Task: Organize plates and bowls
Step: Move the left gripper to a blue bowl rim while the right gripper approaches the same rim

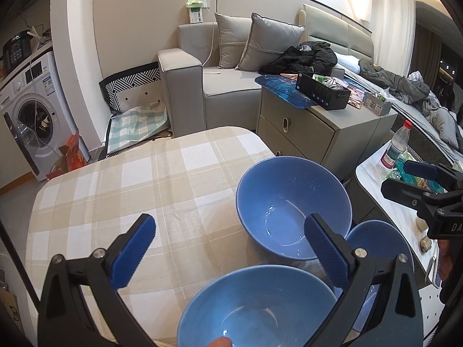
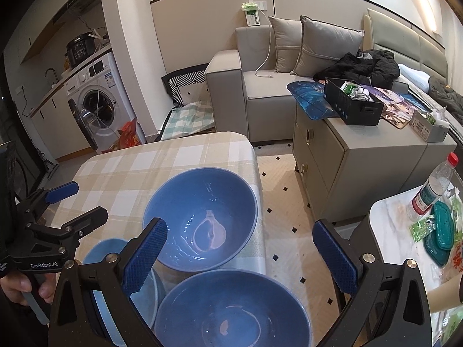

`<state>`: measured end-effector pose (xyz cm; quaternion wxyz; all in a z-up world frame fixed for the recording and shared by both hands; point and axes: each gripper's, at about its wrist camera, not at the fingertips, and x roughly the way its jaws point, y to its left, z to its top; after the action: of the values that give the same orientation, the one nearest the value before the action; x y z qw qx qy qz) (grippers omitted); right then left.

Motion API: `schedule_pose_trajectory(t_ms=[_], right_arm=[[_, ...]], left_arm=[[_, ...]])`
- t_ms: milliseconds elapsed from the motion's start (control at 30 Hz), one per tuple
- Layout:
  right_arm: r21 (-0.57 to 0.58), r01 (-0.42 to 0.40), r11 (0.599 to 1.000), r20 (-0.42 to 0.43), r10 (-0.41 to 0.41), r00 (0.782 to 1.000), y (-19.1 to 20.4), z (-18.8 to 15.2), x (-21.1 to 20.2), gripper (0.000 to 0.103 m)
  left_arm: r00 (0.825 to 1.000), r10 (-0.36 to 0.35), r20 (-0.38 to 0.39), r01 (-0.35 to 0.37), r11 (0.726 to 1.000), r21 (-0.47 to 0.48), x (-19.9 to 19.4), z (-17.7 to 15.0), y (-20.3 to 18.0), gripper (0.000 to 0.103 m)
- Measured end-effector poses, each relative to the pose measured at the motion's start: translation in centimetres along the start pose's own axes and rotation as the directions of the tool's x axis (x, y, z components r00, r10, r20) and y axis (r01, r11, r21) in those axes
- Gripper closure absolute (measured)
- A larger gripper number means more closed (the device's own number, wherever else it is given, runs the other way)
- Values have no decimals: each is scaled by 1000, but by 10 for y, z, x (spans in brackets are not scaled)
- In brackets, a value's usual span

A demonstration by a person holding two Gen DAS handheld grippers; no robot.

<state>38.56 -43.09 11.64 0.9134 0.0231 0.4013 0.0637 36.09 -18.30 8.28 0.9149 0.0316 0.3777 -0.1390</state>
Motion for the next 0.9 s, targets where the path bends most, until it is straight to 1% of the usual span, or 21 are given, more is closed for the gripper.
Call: schedule_pose_trajectory(t_ms=[367, 767, 900], right_arm=[[9, 14, 1000, -61, -13, 998, -10, 3, 38, 1], [16, 22, 1000, -102, -21, 995, -17, 5, 66, 1], [18, 29, 999, -118, -27, 993, -20, 5, 74, 1]], left_arm=[[1000, 11, -27, -11, 1000, -10, 29, 3, 1, 0], [997, 16, -74, -18, 1000, -14, 59, 2, 4, 0], [997, 15, -72, -16, 1000, -20, 63, 2, 4, 0]])
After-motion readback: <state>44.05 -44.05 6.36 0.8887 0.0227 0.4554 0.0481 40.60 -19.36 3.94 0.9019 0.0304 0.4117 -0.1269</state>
